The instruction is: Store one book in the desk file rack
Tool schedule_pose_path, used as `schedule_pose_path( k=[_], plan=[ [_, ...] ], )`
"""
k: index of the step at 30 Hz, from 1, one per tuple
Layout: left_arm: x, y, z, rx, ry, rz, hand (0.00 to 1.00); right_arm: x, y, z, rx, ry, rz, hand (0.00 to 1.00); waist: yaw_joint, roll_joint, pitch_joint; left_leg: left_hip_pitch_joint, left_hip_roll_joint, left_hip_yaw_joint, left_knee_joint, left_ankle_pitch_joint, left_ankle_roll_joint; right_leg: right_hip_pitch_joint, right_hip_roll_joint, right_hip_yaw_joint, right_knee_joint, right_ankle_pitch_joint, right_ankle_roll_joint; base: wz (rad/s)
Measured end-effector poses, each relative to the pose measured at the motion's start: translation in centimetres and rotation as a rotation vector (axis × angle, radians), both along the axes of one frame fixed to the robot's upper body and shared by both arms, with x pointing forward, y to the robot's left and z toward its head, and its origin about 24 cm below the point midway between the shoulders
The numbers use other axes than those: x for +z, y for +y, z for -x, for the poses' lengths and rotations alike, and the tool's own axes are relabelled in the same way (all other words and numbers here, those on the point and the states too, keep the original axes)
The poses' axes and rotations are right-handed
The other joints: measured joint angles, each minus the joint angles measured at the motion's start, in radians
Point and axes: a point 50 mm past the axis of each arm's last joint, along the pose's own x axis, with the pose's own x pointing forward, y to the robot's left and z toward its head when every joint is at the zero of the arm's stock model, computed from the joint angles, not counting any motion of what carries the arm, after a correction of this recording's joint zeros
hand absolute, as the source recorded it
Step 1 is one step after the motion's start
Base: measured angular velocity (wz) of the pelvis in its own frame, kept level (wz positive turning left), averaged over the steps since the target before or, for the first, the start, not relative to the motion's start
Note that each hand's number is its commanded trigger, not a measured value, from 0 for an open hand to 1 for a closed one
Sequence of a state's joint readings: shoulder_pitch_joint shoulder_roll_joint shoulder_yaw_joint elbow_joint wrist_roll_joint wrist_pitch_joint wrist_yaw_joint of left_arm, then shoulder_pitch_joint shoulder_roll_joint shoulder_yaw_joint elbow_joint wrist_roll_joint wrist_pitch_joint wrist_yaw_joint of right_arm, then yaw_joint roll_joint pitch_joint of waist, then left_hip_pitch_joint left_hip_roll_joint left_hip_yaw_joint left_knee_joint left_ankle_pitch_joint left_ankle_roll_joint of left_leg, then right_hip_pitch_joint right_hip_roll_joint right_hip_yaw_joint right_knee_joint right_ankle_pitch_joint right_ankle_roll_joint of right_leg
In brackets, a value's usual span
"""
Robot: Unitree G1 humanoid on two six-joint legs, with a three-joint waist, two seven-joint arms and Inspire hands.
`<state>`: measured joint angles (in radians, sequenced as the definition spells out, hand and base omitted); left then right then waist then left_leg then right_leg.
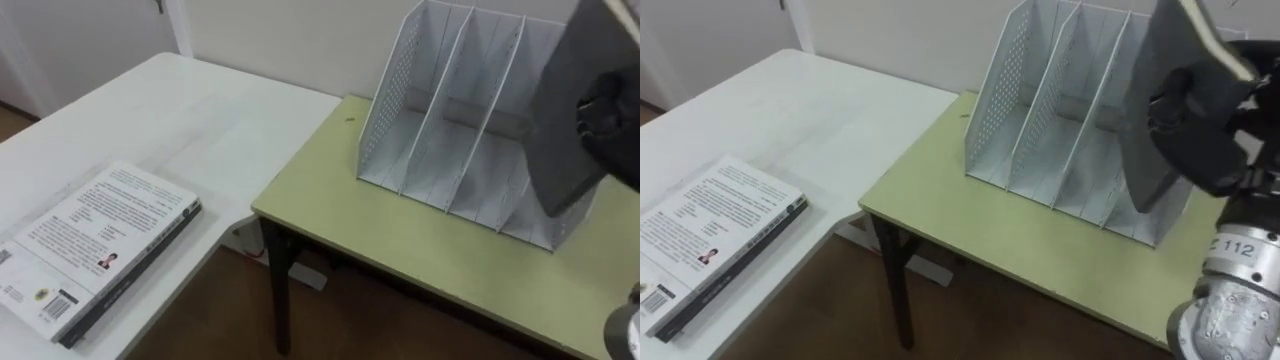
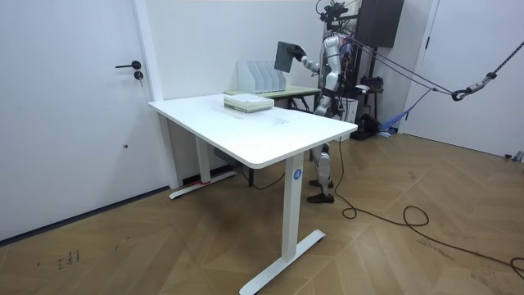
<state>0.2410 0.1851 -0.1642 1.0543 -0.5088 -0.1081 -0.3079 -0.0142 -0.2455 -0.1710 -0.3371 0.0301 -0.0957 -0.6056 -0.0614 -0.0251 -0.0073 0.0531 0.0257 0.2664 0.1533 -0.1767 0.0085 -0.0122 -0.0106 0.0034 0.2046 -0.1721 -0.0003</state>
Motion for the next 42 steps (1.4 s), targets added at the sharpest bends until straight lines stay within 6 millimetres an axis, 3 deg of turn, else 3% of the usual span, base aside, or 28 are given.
schedule_pose_path(
  k=[11,42],
  plan=[
    [-0.42,-0.22,0.23,0.023,0.042,-0.013,0.0,0.12,-0.56,0.18,-0.051,-0.035,-0.072,1.0,0.003,0.002,0.0005,0.0,0.0,0.004,-0.006,0.0,0.0,-0.005,0.001,0.003,0.0,0.005,0.001,-0.01],
    [-0.5,-0.11,0.1,0.051,0.055,-0.048,0.0,0.55,-0.5,-0.13,-0.04,-0.049,-0.066,1.0,0.016,-0.007,0.0076,-0.006,0.0,0.004,-0.012,-0.001,-0.001,-0.01,0.0,-0.003,-0.001,0.005,0.001,0.0]
  ],
)
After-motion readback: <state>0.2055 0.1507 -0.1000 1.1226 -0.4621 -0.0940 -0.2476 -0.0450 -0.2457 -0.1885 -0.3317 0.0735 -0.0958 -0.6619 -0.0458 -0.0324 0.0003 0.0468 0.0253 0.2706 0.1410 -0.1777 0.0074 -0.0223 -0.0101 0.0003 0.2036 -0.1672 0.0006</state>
